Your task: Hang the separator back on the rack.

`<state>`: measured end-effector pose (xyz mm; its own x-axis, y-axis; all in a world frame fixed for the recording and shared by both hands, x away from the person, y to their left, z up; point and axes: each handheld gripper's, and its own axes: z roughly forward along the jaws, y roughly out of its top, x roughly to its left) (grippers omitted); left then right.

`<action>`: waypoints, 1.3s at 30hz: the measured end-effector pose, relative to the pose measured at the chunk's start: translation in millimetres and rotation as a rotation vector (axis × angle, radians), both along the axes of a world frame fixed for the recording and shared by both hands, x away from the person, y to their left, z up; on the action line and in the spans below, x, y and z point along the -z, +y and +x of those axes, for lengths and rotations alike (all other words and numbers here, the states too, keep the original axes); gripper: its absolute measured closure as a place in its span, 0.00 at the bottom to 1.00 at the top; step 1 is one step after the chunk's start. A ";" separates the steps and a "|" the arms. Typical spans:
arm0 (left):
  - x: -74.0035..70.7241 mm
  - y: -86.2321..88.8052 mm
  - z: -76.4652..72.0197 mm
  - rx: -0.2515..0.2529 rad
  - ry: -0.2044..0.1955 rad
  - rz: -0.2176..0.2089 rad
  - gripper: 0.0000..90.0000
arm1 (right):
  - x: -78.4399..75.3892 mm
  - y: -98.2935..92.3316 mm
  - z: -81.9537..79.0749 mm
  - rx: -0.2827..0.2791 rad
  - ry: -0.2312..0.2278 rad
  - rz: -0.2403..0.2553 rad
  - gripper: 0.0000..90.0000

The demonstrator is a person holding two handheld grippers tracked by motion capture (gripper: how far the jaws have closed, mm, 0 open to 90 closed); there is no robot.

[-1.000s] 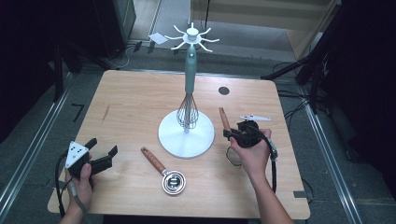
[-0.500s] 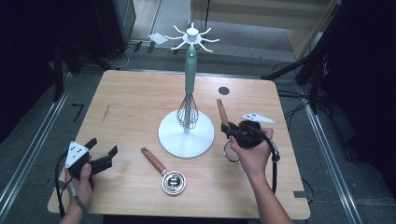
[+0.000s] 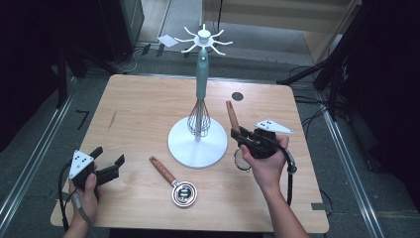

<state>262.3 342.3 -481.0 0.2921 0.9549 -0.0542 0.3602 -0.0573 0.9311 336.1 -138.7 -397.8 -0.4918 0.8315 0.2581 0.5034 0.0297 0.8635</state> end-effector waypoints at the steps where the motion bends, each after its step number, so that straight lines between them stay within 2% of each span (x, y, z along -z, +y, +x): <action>1: 0.0 0.0 0.0 0.001 -0.001 0.001 0.16 | -1.0 0.9 -0.8 -0.002 -0.006 0.003 0.78; 5: 0.0 0.0 -0.1 0.000 0.000 0.000 0.16 | -7.2 3.4 -4.7 -0.009 -0.035 0.019 0.78; 9: 0.0 -0.1 0.0 -0.001 -0.001 0.004 0.16 | -16.0 5.6 -10.0 -0.021 -0.083 0.023 0.78; 22: 0.1 -0.5 -0.3 -0.006 -0.002 0.006 0.16 | -33.1 11.4 -21.9 -0.037 -0.173 0.052 0.78; 39: 0.1 -1.2 -0.2 -0.007 0.000 0.012 0.16 | -55.9 10.0 -26.8 -0.061 -0.237 0.091 0.78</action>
<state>262.1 341.1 -481.1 0.2850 0.9576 -0.0424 0.3603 -0.0661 0.9305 309.3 -128.7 -341.9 -0.5960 0.7771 0.2022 0.2865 -0.0294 0.9576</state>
